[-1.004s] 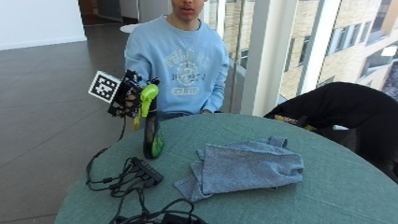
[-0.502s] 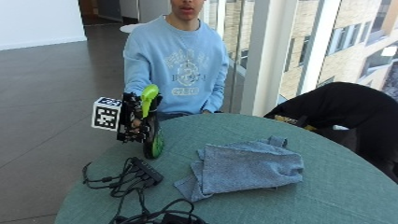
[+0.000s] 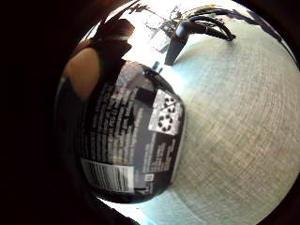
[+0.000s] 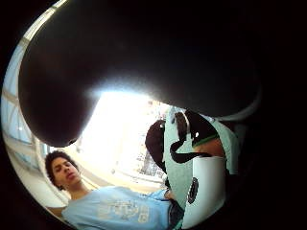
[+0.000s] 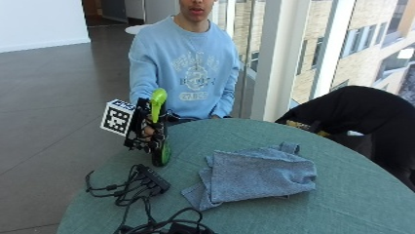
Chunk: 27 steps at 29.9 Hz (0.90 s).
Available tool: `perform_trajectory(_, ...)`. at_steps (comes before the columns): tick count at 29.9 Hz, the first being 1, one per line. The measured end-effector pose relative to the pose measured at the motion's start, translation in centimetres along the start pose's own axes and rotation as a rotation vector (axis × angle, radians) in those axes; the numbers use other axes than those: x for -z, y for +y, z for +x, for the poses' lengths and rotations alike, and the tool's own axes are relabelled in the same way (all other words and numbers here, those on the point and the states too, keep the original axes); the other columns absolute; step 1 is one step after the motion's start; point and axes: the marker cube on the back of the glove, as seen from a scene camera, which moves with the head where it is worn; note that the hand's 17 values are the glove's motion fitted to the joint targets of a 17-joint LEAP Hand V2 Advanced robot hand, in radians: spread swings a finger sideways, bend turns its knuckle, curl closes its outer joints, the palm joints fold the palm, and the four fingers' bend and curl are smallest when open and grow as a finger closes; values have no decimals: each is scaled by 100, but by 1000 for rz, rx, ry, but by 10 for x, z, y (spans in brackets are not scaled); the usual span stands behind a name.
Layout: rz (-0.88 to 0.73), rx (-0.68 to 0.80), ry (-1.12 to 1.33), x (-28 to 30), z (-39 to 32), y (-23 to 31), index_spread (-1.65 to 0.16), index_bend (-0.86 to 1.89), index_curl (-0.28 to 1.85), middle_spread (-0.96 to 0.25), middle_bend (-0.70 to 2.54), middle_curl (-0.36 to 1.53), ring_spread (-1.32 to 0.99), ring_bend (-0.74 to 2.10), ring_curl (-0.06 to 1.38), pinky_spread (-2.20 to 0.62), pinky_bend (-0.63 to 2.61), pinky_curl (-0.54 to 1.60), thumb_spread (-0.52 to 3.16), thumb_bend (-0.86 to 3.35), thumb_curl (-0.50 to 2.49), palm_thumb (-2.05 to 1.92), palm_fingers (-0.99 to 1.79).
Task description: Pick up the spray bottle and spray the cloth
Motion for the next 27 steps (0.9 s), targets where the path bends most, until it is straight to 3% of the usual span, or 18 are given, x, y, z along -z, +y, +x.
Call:
perform_trajectory(10, -12, 59, 79, 3, -9, -16, -29, 22, 36, -8, 40, 43, -5, 40, 35, 23, 14, 25, 96, 8, 42, 92, 92)
perform_trajectory(15, -211, 136, 92, 6, -20, -22, -27, 17, 37, -9, 39, 44, -6, 46, 37, 23, 14, 24, 91, 6, 45, 95, 102)
perform_trajectory(20, -374, 67, 57, 2, -43, -38, -26, 16, 39, -9, 39, 45, -7, 47, 38, 23, 15, 24, 88, 3, 48, 97, 104)
perform_trajectory(27, -599, 56, 185, -3, -72, -70, -25, 14, 40, -9, 38, 46, -7, 47, 39, 23, 17, 25, 84, 0, 52, 99, 107)
